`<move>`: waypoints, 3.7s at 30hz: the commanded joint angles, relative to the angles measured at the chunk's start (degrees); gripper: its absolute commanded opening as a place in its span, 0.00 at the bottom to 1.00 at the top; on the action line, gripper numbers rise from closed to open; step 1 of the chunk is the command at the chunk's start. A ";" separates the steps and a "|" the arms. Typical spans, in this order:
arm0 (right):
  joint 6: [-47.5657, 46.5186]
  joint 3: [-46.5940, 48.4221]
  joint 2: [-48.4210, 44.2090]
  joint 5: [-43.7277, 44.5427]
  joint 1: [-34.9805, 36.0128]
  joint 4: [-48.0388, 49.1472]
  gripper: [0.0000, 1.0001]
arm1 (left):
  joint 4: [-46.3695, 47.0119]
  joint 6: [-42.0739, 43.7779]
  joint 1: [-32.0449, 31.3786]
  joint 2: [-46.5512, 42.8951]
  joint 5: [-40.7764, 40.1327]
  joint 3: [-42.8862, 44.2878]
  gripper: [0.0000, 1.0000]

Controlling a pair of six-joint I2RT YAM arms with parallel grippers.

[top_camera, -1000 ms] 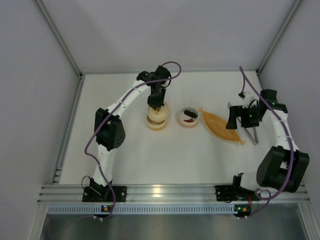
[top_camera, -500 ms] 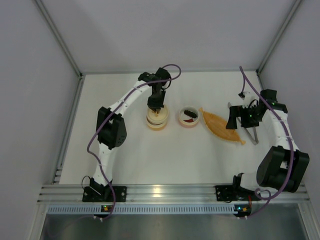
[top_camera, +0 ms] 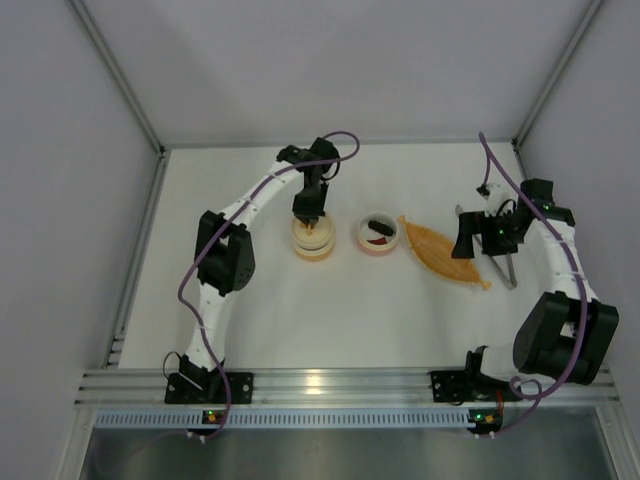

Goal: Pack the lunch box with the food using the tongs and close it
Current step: Close the box lid on the packing box.

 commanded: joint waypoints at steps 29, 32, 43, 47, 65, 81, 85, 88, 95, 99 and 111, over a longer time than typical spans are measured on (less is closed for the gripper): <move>0.54 -1.57 0.47 -1.58 -0.66 3.41 0.99 | -1.73 -0.03 0.17 -1.64 2.18 -2.01 0.00; 0.45 -1.75 0.38 -1.58 -0.66 3.50 0.99 | -1.56 0.06 0.26 -1.56 2.27 -2.27 0.00; 0.45 -2.01 0.65 -1.67 -0.66 3.76 1.00 | -1.56 0.68 0.17 -1.20 1.13 0.45 0.00; 0.63 -2.10 0.73 -1.85 -0.66 3.93 1.00 | -2.17 0.68 0.09 -1.12 1.39 1.24 0.00; 0.89 -2.63 1.09 -2.02 -0.66 4.38 1.00 | -1.65 0.68 -0.44 -0.33 1.30 1.07 0.00; 0.63 -2.36 1.08 -2.02 -0.66 4.20 0.99 | -1.29 1.47 -0.44 1.17 0.07 0.80 0.00; 0.54 -2.27 1.26 -2.03 -0.75 4.11 0.99 | -0.77 2.60 -0.44 1.26 -0.37 0.71 0.00; 0.54 -2.19 1.26 -2.02 -0.66 4.02 0.99 | -0.15 4.01 -0.44 1.08 -0.81 0.45 0.00; 0.27 -1.75 1.52 -2.11 -0.66 3.85 0.99 | 3.97 9.98 -0.44 -1.20 3.41 -5.07 0.00; 0.10 -1.40 1.70 -2.29 -0.66 3.41 0.99 | 4.33 15.51 -0.44 -1.73 6.99 -6.40 0.00; -0.25 -0.96 1.96 -2.64 -0.66 2.88 1.00 | 4.25 34.57 -0.35 -2.62 15.10 -9.57 0.00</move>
